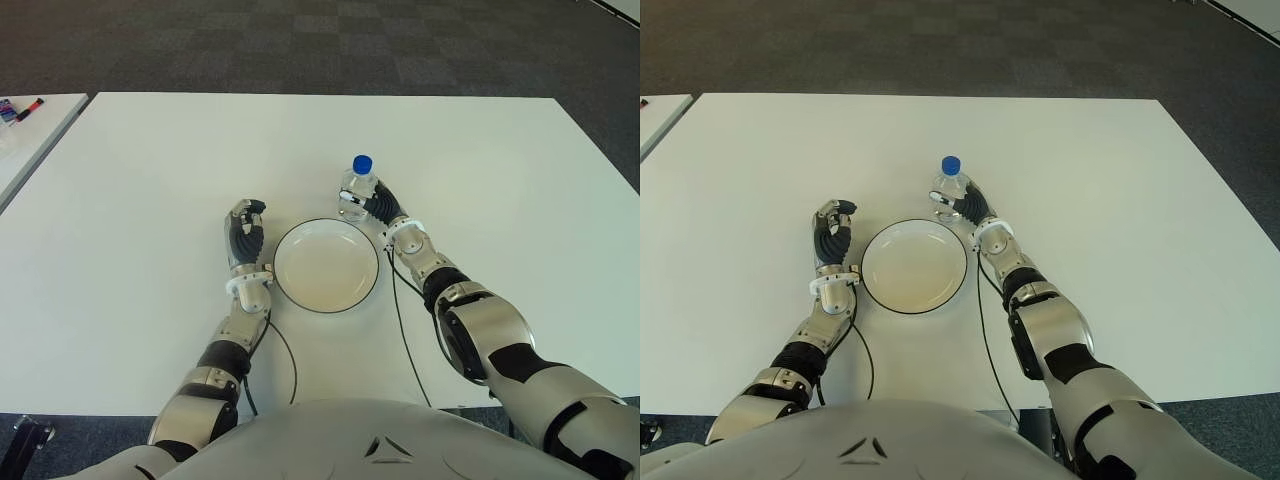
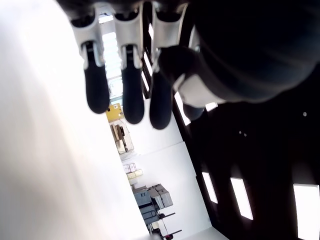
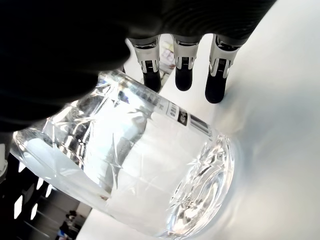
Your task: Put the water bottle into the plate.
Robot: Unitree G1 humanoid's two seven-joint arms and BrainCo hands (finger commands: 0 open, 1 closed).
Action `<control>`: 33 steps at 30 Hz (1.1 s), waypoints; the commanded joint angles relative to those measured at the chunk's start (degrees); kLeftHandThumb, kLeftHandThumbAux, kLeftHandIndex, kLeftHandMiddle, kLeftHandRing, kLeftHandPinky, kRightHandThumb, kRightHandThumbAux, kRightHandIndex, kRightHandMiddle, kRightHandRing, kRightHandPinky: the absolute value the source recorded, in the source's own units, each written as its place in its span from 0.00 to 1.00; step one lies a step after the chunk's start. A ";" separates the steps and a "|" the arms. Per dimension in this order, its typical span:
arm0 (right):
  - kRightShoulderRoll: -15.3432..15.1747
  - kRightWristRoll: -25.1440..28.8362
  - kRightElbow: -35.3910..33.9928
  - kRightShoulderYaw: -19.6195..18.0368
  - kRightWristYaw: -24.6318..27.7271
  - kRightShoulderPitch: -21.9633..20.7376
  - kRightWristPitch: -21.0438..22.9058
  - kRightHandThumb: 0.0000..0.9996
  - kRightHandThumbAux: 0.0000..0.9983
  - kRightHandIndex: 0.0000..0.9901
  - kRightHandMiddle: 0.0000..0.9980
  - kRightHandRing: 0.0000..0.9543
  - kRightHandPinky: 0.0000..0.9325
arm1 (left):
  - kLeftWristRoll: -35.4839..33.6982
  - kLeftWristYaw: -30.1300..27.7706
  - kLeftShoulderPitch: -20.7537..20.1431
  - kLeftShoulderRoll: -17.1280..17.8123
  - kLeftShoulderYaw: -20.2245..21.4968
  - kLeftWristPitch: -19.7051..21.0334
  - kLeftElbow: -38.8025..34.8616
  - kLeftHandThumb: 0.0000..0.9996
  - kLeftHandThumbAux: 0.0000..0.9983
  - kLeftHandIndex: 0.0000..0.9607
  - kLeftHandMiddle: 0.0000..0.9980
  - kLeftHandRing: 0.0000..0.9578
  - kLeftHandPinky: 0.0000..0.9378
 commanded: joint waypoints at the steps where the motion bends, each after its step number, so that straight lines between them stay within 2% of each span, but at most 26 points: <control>1: 1.75 0.69 -0.14 -0.37 1.50 -0.22 -1.01 0.60 0.39 0.05 0.01 0.05 0.21 | 0.43 0.42 0.43 -0.03 -0.15 0.24 0.26 0.84 0.67 0.45 0.45 0.44 0.45; 12: 2.80 0.24 -0.89 -0.49 -0.36 -0.32 -0.64 0.61 0.39 0.04 0.01 0.06 0.20 | 1.25 2.17 -0.07 0.09 -0.12 -0.03 1.01 0.85 0.67 0.49 0.42 0.40 0.45; 28: 4.07 1.31 -2.42 -1.53 -1.40 0.23 -0.46 0.58 0.39 0.01 0.02 0.06 0.19 | 1.14 1.58 -0.38 0.56 -0.21 -0.40 1.69 0.85 0.67 0.49 0.43 0.42 0.45; 33: 4.38 0.92 -2.76 -1.54 -2.67 0.56 -0.61 0.57 0.39 0.01 0.04 0.08 0.21 | 2.32 3.67 -0.62 0.89 -0.20 -0.23 2.21 0.85 0.67 0.49 0.42 0.41 0.44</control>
